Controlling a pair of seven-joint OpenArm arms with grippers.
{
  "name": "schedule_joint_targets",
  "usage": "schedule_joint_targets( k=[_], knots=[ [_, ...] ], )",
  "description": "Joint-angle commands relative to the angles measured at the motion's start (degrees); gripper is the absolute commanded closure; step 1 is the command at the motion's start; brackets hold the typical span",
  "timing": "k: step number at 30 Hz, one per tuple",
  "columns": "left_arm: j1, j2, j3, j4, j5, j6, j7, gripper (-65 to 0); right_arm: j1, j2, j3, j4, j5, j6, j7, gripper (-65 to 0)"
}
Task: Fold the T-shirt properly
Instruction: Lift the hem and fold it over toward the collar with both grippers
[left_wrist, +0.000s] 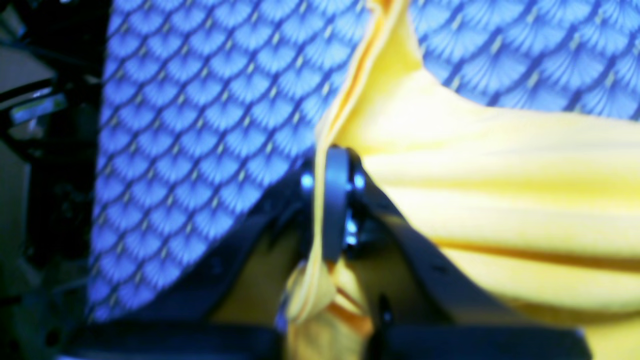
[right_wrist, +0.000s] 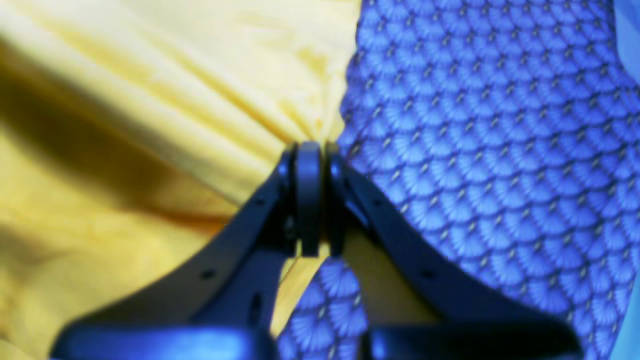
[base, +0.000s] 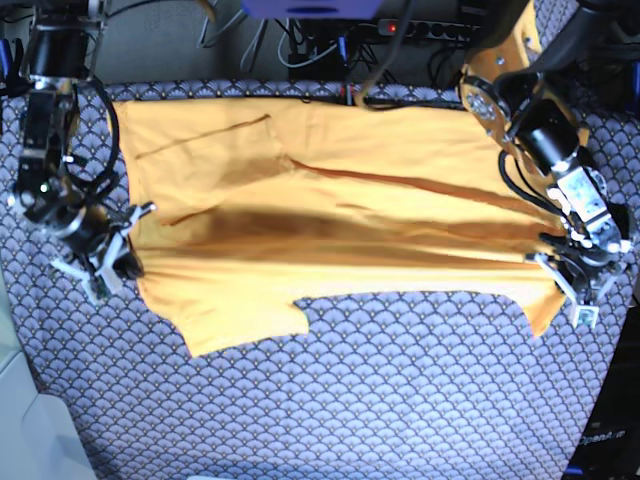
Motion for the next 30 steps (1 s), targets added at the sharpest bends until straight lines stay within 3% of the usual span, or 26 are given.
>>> schedule_joint_targets(
  k=[1, 10, 15, 24, 30],
  knots=[
    [-1.1, -0.3, 0.2, 2.3, -0.1, 0.9, -0.9, 0.0, -0.2, 0.6, 0.4, 2.2, 0.0, -0.3, 0.9, 0.0],
    [3.6, 0.2, 0.2, 7.7, -0.2, 0.9, -0.8, 0.0, -9.7, -1.1, 2.6, 9.3, 0.0, -0.3, 1.4, 0.0],
    [7.4, -0.1, 0.2, 11.3, -0.3, 0.9, -1.1, 0.0, -12.3, -3.0, 7.2, 11.8, -0.1, -0.3, 0.9, 0.0],
    [8.1, -0.3, 0.2, 16.3, -0.1, 0.9, -0.8, 0.0, -16.6, -3.2, 8.4, 12.6, -0.2, -0.3, 1.4, 0.0],
    [10.6, -0.3, 0.2, 18.7, -0.1, 0.9, -0.3, 0.0, -20.7, -5.2, 11.7, 18.0, -0.1, -0.3, 1.6, 0.0]
  ],
)
